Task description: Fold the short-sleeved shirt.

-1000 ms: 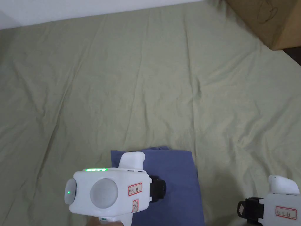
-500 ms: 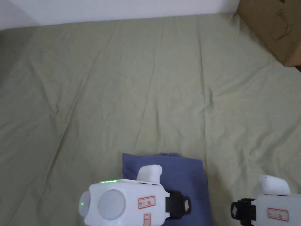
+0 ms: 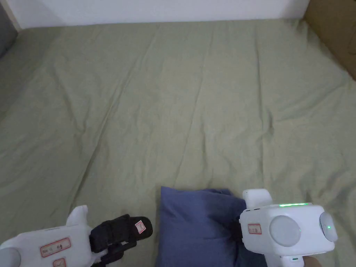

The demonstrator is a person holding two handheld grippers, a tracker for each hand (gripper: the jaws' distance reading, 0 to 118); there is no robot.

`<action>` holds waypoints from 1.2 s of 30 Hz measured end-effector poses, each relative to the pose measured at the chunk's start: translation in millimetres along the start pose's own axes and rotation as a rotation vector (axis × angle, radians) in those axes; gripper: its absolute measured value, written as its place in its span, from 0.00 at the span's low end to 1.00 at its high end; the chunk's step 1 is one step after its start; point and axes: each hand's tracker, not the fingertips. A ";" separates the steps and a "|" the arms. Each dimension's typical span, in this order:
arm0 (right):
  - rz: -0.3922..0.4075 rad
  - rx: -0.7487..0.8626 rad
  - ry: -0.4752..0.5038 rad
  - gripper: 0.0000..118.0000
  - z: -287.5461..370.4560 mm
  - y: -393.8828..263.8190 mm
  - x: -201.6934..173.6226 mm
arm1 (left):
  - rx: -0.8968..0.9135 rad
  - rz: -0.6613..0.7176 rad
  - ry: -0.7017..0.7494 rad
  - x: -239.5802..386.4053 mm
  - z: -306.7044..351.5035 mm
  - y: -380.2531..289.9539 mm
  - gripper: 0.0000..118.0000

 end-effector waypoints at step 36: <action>-0.079 0.021 0.014 0.01 43.4 -4.9 -31.8 | 0.029 -0.328 0.743 -77.1 175.3 182.9 0.21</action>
